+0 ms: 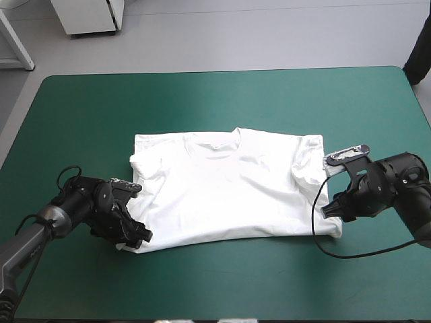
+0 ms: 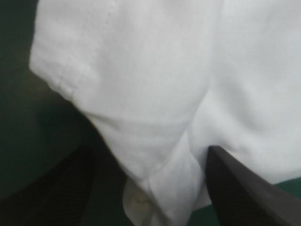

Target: Fold the cloth

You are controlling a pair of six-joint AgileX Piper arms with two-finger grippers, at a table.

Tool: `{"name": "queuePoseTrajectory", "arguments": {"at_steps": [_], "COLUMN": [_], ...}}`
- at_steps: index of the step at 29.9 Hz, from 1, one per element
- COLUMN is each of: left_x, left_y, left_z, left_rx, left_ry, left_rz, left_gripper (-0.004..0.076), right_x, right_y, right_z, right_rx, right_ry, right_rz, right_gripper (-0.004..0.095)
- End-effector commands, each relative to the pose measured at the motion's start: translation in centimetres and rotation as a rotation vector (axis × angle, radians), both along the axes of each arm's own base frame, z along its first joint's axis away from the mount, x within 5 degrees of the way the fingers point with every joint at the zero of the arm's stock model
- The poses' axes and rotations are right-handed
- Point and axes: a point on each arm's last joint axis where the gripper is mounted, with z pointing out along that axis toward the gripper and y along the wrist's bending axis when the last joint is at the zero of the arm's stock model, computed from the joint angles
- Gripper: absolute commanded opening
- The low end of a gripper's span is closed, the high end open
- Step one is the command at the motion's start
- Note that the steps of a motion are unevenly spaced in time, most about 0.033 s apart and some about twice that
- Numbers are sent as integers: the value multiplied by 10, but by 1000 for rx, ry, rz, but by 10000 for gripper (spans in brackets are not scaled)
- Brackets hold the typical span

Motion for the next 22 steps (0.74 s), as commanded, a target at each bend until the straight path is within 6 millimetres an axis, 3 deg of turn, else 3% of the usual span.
{"name": "queuePoseTrajectory", "arguments": {"at_steps": [1, 4, 11, 17, 22], "left_x": [5, 7, 8, 8, 8], "left_y": [-5, -7, -10, -10, -10], "left_z": [-2, -7, -10, -10, -10], "left_rx": [-42, -46, -69, -74, -72], "left_ry": [-13, 6, 16, 16, 19], "left_rz": [-1, 0, -21, -25, -26], "left_gripper": [463, 384, 6, -9, -9], "right_x": [5, 8, 8, 5, 17], "right_y": [1, 3, 4, 7, 13], "right_z": [6, 2, -12, -32, -49], "right_rx": [8, 21, 19, 50, 80], "right_ry": [-43, -24, 34, 58, 111], "right_rz": [3, 1, -1, -5, -13], "right_gripper": [537, 537, 537, 537, 537]}}
